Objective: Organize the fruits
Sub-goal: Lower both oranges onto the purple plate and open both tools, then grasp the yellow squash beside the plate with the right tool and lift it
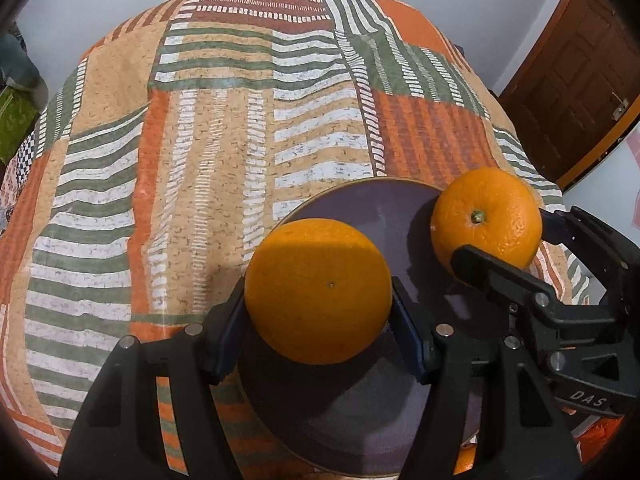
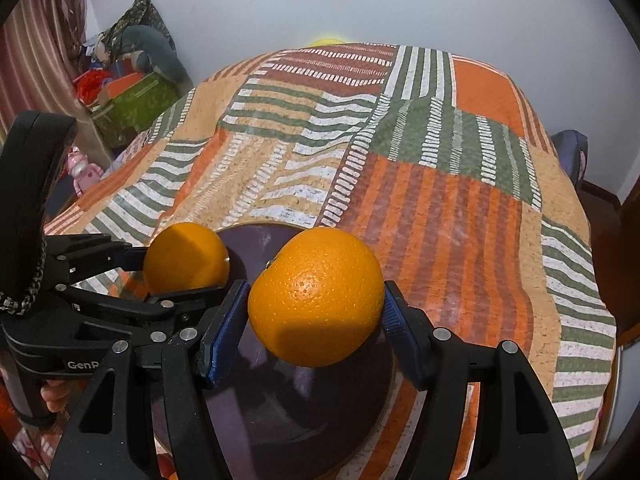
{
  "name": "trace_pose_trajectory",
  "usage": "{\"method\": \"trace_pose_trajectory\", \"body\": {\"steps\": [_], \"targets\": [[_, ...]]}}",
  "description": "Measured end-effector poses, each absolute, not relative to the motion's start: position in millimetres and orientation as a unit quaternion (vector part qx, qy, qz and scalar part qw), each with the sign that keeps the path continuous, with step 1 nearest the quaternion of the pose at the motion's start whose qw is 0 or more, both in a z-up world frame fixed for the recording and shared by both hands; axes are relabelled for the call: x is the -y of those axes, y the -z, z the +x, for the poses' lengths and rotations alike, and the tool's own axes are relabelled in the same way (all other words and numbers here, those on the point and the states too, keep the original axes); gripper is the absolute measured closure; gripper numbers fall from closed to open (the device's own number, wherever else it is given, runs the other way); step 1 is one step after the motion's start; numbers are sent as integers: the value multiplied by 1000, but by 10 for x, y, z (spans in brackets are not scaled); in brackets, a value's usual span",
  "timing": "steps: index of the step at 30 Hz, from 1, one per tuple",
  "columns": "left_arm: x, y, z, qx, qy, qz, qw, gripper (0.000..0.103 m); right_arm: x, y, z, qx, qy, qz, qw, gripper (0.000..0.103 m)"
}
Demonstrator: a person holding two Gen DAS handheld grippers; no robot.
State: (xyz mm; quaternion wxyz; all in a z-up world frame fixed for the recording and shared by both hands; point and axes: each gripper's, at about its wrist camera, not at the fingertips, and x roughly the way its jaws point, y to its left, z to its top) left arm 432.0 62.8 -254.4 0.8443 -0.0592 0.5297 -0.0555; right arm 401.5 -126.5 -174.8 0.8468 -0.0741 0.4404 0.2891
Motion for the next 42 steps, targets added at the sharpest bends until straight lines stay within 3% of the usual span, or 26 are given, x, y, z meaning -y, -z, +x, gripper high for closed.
{"method": "trace_pose_trajectory", "body": {"steps": [11, 16, 19, 23, 42], "targets": [[-528, 2589, 4372, -541, 62, -32, 838, 39, 1313, 1834, 4073, -458, -294, -77, 835, 40], [-512, 2601, 4332, -547, 77, -29, 833, 38, 1332, 1769, 4025, -442, -289, -90, 844, 26], [-527, 2504, 4278, -527, 78, -37, 846, 35, 1332, 1692, 3970, -427, -291, -99, 850, 26], [-567, 2297, 4195, -494, 72, -39, 866, 22, 1387, 1602, 3913, -421, -291, -86, 854, 25], [-488, 1878, 3470, -469, 54, -7, 882, 22, 1937, 1309, 3206, -399, -267, -68, 875, 25]]}}
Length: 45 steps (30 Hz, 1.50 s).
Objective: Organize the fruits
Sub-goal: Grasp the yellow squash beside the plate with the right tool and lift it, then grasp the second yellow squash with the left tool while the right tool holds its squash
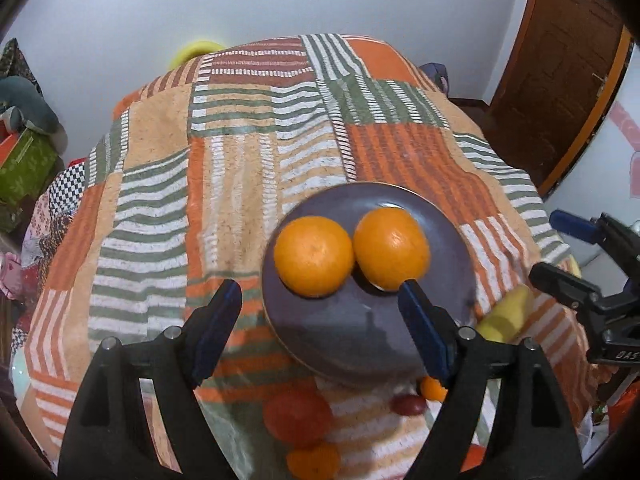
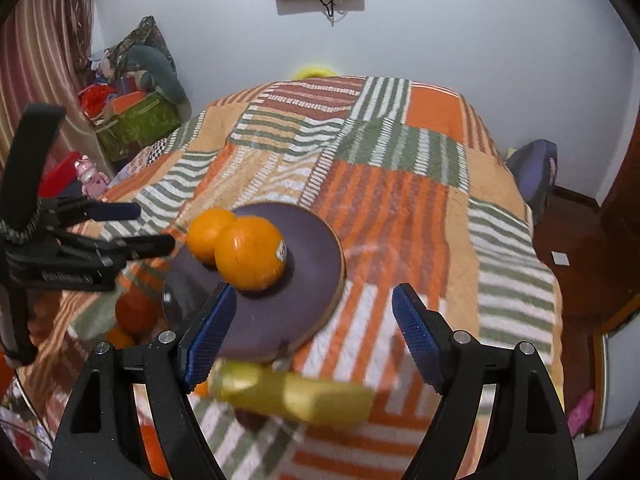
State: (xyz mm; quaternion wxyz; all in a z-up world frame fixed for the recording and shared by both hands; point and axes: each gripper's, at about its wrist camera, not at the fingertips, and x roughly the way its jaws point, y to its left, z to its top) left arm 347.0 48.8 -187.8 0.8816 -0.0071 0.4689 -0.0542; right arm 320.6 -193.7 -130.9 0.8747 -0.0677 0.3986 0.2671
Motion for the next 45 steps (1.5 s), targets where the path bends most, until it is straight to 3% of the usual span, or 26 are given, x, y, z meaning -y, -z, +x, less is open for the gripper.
{"method": "trace_pose_trajectory", "body": {"steps": [9, 26, 45], "targets": [[-150, 2021, 3175, -493, 84, 7, 866, 19, 2356, 1546, 2891, -432, -227, -52, 871, 25], [120, 2497, 3386, -539, 90, 50, 836, 19, 2307, 2038, 2832, -481, -216, -55, 848, 25], [442, 2332, 3376, -520, 116, 67, 844, 19, 2407, 1926, 3026, -468, -211, -19, 858, 23]]}}
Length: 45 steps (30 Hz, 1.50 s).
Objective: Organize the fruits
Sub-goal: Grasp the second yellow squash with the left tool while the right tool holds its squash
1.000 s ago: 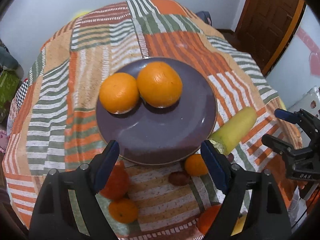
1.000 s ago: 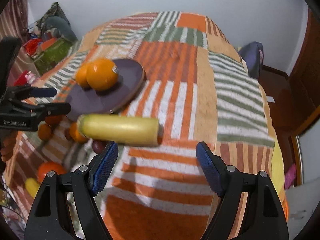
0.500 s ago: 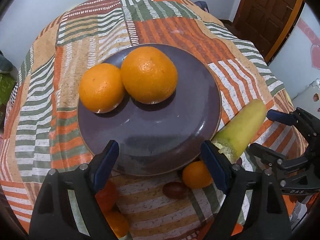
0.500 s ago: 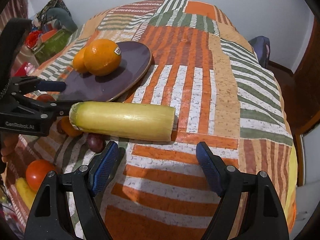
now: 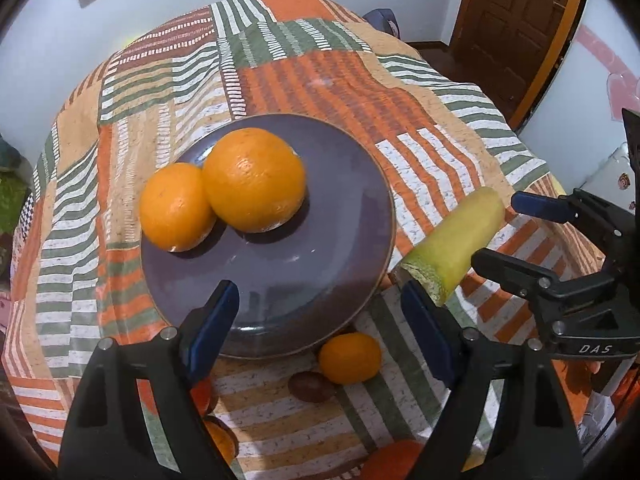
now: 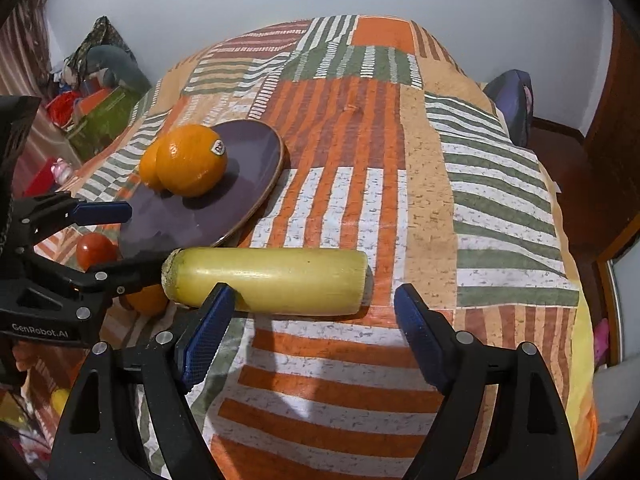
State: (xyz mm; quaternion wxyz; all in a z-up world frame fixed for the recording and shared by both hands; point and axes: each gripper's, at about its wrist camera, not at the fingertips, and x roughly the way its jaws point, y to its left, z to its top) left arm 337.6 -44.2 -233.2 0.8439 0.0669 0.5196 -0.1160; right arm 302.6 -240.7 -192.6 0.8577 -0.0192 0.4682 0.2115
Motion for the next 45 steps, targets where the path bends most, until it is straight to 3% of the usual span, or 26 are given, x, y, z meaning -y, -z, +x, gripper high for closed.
{"method": "trace_pose_trajectory", "body": {"steps": [16, 28, 45], "targets": [[755, 2356, 3467, -514, 135, 72, 844, 21, 2649, 1854, 3039, -474, -215, -8, 854, 23], [49, 1969, 3190, -483, 102, 17, 869, 20, 2427, 1793, 3301, -472, -245, -80, 843, 18], [-750, 2175, 2783, -513, 40, -46, 856, 20, 2168, 2042, 3354, -510, -292, -226, 777, 12]]}}
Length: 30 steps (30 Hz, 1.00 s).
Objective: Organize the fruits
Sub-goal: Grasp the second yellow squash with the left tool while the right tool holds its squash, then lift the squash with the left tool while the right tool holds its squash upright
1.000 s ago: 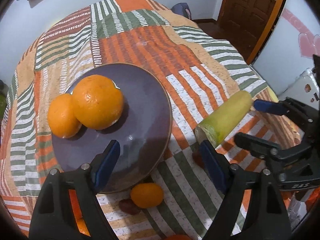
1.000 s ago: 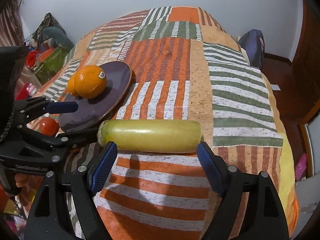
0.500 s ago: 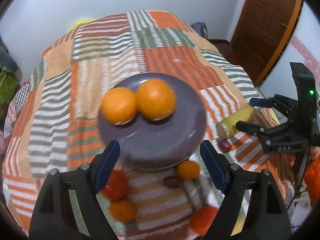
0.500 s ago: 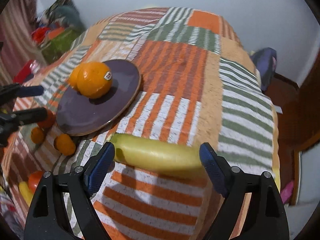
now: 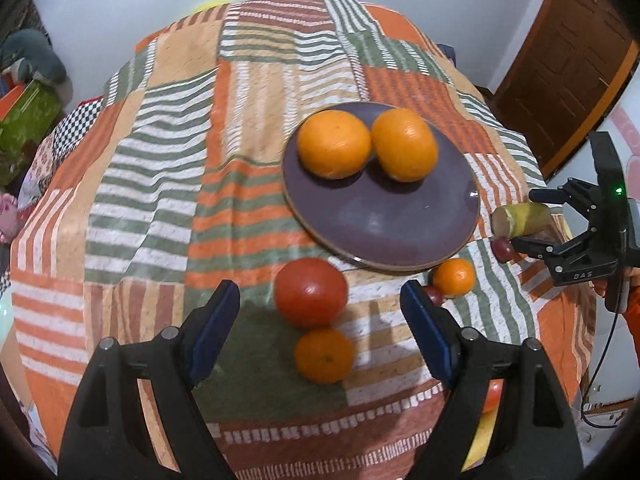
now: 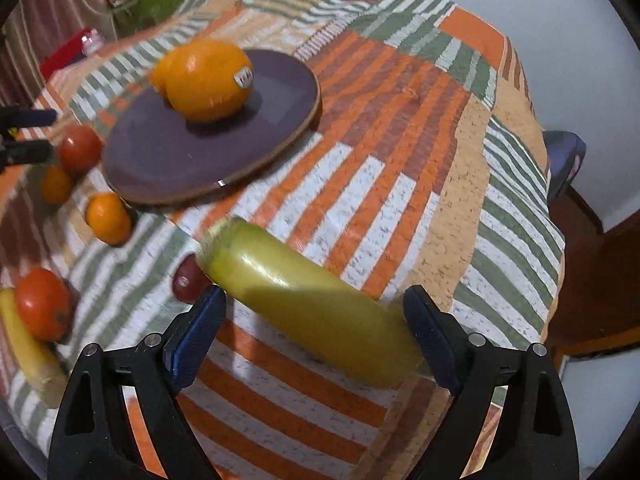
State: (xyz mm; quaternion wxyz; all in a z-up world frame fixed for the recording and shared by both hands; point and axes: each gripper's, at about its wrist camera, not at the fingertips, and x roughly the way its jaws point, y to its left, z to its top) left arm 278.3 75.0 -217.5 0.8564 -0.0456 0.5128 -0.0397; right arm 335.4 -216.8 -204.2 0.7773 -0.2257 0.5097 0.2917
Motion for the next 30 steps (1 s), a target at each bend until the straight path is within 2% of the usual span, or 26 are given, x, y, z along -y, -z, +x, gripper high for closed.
{"method": "trace_pose_trajectory", "body": {"steps": [3, 10, 13, 18, 30], "targets": [[-780, 2161, 2728, -512, 36, -48, 857, 20, 2172, 2065, 3380, -508, -285, -227, 781, 17], [-667, 2097, 2607, -511, 49, -31, 858, 20, 2274, 1994, 3164, -493, -272, -217, 798, 52], [-559, 2082, 2537, -515, 61, -21, 855, 20, 2336, 1950, 3026, -503, -277, -195, 795, 62], [-351, 2043, 2366, -516, 82, 1, 852, 20, 2413, 1885, 2738, -508, -272, -179, 797, 67], [154, 2152, 1940, -543, 148, 28, 826, 20, 2569, 1866, 2058, -530, -250, -115, 802, 67]]}}
